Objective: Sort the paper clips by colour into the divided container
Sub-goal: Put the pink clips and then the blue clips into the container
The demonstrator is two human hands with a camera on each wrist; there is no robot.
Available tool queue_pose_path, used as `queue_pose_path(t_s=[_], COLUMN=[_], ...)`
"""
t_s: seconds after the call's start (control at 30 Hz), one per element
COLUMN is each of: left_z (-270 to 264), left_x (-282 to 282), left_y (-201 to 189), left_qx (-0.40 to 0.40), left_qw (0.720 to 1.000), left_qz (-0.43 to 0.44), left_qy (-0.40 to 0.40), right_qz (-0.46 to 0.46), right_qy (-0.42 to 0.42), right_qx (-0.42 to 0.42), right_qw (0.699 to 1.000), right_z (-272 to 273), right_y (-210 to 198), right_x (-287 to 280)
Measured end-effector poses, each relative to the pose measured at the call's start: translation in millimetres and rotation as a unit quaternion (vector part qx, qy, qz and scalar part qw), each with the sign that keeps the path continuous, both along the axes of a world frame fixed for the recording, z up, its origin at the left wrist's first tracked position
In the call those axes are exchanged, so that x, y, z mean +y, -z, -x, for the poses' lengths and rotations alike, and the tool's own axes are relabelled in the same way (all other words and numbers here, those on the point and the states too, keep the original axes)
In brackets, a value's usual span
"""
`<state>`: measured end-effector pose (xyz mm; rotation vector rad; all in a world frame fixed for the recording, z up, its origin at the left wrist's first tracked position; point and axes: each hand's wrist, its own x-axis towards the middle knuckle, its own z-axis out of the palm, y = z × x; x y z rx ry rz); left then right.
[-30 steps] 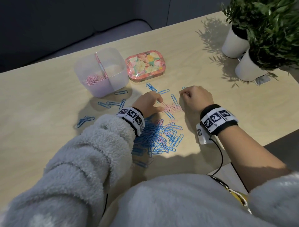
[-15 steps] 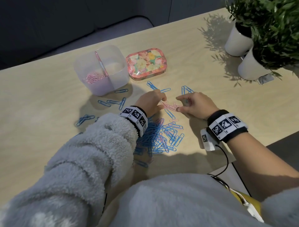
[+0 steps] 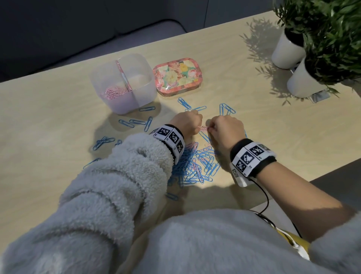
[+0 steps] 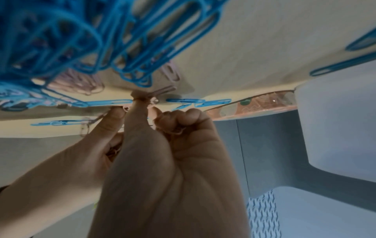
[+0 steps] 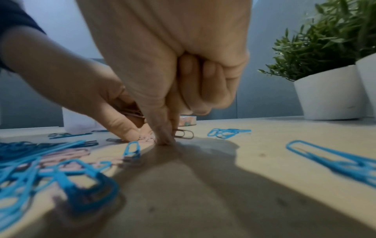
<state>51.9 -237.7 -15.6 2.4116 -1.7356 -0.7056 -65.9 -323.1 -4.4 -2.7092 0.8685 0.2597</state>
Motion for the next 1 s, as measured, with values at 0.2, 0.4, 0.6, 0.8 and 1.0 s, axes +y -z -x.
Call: queue_pose_path(t_s=[0.2,0.4,0.6,0.8,1.0], left_z=[-2.1,-14.7,-34.2,-57.9,-92.3], left_x=[14.5,38.0,89.5,141.4,171.5], left_y=[-2.7,-3.2,-14.7,-42.6,-65.3], left_qx=[0.035,0.068,0.119,0.096,0.025], left_qw=[0.999,0.993,0.956,0.909,0.876], left_qz=[-0.002,0.013,0.148,0.195,0.197], left_qy=[-0.028,-0.099,-0.225,-0.357,-0.439], right_qz=[-0.098,-0.127,-0.192,-0.145,-0.073], right_qy=[0.012,-0.044,-0.105,-0.197,-0.269], right_qx=[0.014,-0.019,-0.137,-0.085,-0.012], right_qw=[0.995,0.991,0.966,0.966,0.96], right_z=[-4.1,-38.8,-119.3,-204.1,-237.8], right_y=[-5.5,-50.1,-106.8,-105.5,-82.0], right_x=[-5.3,-23.2,-1.8,53.5,98.6])
